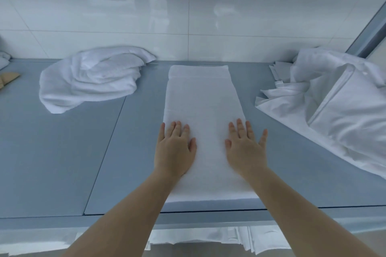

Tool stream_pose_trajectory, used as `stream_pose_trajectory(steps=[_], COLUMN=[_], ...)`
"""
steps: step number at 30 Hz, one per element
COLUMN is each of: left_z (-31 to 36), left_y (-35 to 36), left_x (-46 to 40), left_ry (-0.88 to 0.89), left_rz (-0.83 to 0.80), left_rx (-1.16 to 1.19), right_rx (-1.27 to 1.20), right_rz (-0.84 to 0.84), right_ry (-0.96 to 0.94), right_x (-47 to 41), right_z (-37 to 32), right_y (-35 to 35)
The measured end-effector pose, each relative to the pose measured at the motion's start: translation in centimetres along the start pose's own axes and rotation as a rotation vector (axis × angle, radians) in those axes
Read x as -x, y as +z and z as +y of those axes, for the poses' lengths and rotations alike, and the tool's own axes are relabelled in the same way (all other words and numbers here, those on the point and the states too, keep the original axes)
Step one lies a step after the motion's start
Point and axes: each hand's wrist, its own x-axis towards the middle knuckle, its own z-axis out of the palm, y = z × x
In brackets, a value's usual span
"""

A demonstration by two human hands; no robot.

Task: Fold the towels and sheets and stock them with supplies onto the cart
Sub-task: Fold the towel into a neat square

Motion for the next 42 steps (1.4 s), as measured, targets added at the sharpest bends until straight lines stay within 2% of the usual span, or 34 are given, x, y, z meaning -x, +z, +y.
stream_pose_trajectory(steps=[2,4,9,12,14,19,23,30,37,40,42], left_z=[0.2,0.2,0.8,0.5,0.0,-0.7,-0.4,-1.5,0.7,1.0,1.1], left_y=[-0.2,-0.3,-0.2,0.5,0.3,-0.7,-1.5,-2.8,-5.2,-7.4,-9.2], left_x=[0.4,0.7,1.3,3.2,4.2,6.2,8.3,13.6,18.1,19.1,19.7], left_ry=[0.085,0.125,0.026,0.045,0.054,0.112,0.244,0.305,0.252,0.21,0.123], left_rz=[0.158,0.214,0.018,-0.163,-0.226,-0.238,-0.169,-0.37,-0.389,-0.422,-0.414], left_rx=[0.011,-0.002,0.006,-0.041,-0.063,-0.079,0.068,-0.059,-0.068,0.038,0.206], right_rx=[-0.074,-0.108,-0.077,-0.088,-0.085,-0.064,-0.034,0.039,0.084,0.004,-0.111], right_rz=[0.056,0.037,0.015,0.007,-0.005,-0.003,-0.012,-0.128,-0.135,-0.117,-0.038], right_ry=[-0.103,-0.186,-0.144,-0.155,-0.17,-0.242,-0.341,-0.467,-0.462,-0.401,-0.322], right_x=[1.8,4.0,5.6,5.5,5.6,7.2,9.2,12.5,17.1,18.9,20.0], right_z=[-1.8,-3.3,-3.3,-3.4,-3.2,-1.3,0.8,3.3,3.8,5.1,6.1], right_y=[0.1,0.8,2.0,2.0,2.0,1.7,1.5,1.0,-0.9,-2.4,-3.4])
